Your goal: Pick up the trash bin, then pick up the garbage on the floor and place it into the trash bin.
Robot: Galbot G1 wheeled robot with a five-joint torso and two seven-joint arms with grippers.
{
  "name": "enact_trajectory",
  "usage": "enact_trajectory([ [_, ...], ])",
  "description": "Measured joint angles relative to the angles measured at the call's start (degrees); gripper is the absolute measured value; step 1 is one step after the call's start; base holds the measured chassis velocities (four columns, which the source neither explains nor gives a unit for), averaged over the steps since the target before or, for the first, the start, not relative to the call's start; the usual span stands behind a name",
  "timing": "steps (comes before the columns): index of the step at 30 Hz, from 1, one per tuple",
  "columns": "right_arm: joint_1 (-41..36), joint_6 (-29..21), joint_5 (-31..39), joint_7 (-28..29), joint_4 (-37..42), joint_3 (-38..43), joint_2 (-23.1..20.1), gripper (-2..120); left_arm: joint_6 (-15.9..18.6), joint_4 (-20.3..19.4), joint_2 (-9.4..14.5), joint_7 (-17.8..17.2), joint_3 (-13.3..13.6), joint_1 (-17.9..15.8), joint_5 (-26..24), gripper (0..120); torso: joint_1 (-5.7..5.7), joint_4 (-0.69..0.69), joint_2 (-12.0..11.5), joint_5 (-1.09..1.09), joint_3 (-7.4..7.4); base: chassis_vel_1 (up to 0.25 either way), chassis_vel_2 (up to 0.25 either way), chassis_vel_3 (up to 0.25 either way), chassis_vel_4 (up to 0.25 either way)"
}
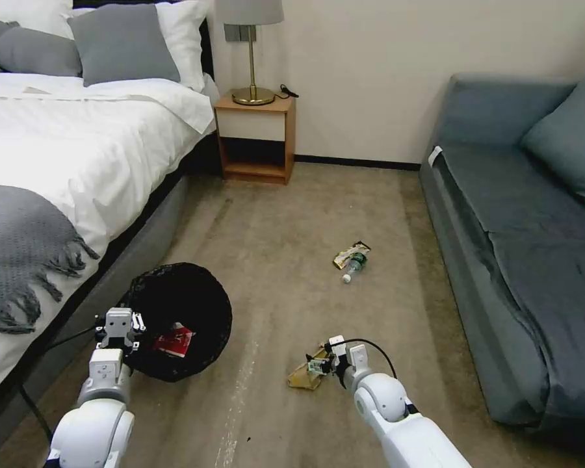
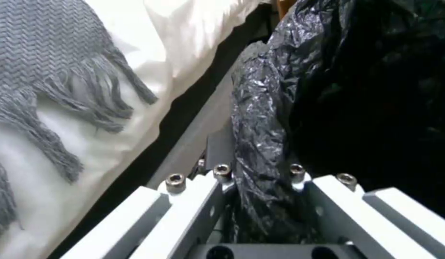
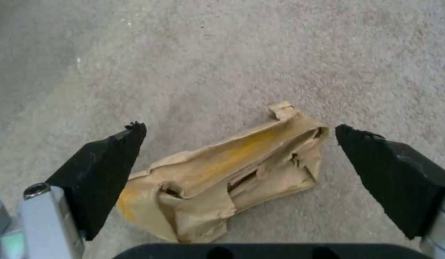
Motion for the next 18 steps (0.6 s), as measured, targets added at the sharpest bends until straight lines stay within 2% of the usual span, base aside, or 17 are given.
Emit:
enact_trajectory([
  [9, 0.67, 1.75, -2.41, 0.09, -4.25, 0.23, 0.85, 100, 0.17, -1.49, 0.78, -0.12, -0.95, 1.48, -0.42, 4, 0.0, 0.0, 0.0, 0.0, 0.0, 0.0, 0.0, 0.0, 0.0],
  [18, 1.1, 2.46, -3.7, -0.83, -6.63, 0.06, 1.36, 100, -0.08, -2.35, 0.13, -0.04, -1.2, 2.66, -0.37, 4, 0.0, 0.0, 0.0, 0.01, 0.0, 0.0, 0.0, 0.0, 0.0],
])
